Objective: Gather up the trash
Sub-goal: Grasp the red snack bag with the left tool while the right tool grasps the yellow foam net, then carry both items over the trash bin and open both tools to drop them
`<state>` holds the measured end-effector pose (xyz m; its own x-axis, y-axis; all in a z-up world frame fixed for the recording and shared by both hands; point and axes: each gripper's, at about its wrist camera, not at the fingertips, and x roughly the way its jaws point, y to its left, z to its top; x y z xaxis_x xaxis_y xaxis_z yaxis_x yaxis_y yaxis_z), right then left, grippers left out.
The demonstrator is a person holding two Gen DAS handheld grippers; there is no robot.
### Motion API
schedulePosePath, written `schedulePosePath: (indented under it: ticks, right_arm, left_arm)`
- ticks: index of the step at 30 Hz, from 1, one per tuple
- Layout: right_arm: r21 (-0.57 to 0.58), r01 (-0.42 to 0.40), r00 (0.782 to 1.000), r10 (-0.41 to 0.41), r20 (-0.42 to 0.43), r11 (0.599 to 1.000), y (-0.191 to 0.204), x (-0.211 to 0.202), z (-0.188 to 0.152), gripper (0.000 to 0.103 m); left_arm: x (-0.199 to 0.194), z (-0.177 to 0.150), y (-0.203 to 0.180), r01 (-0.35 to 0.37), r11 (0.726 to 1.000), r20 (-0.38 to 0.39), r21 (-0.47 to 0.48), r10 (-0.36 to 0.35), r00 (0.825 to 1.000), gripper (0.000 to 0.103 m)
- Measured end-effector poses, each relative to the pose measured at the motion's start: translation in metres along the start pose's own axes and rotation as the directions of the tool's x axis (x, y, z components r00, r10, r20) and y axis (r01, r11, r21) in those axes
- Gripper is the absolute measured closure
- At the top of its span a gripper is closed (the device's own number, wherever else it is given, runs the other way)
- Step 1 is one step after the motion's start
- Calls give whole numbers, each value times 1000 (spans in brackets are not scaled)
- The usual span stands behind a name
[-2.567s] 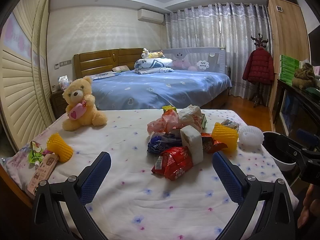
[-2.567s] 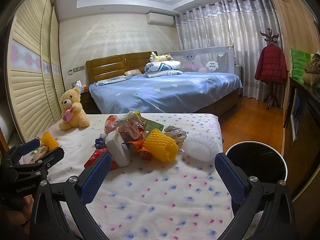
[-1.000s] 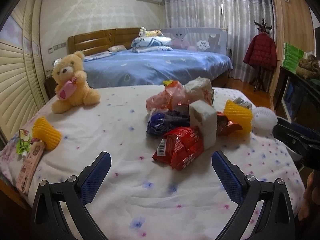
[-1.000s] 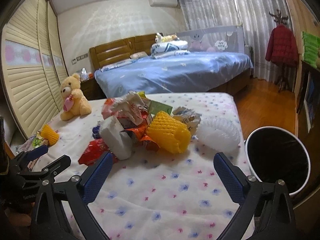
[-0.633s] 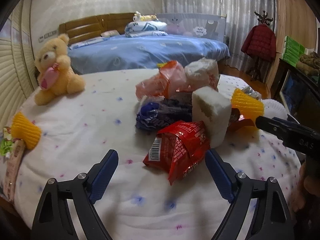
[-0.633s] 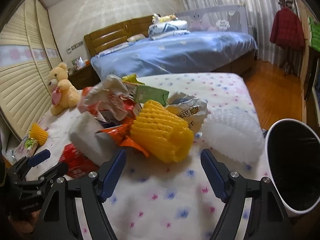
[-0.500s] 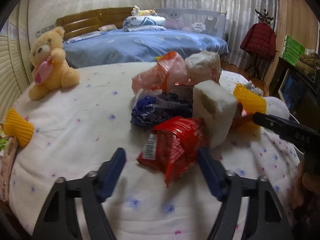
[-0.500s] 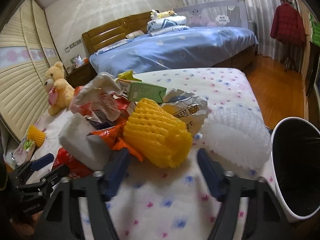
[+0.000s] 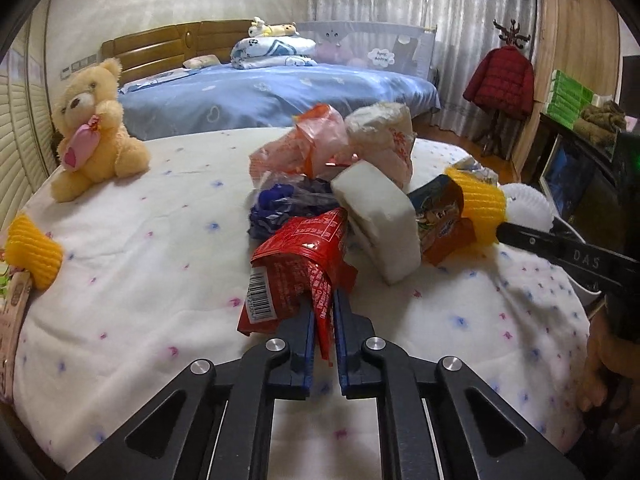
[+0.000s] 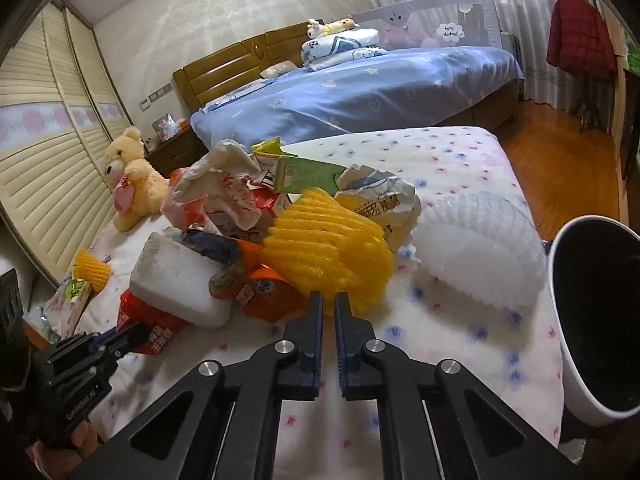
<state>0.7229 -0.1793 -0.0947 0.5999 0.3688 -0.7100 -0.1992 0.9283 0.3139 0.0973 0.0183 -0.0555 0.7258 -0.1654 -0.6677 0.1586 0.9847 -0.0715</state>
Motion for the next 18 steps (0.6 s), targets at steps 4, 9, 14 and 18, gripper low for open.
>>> schedulePosePath:
  ticks: [4,9,14,18]
  right_arm:
    - [4,-9,1000,9,9,1000,0,-11,-5,100]
    - [7,-14,999,14,31,1000,2,-25,-8,101]
    - [5,-18,998,17,59,1000,2,-45,-12,101]
    - [19,-12,997,11,75,1000,-4,-59,-14,101]
  left_arm:
    - [-16,-1,2,-9,1000,32,-9,9,999,96]
    - [-40,-4,-2,0,1000,68,0,0,998,96]
    - [-58,-7,-17,44,998,85,33,-47,995,96]
    - [-69,-6,-37,88,993,102,84,-96,990,96]
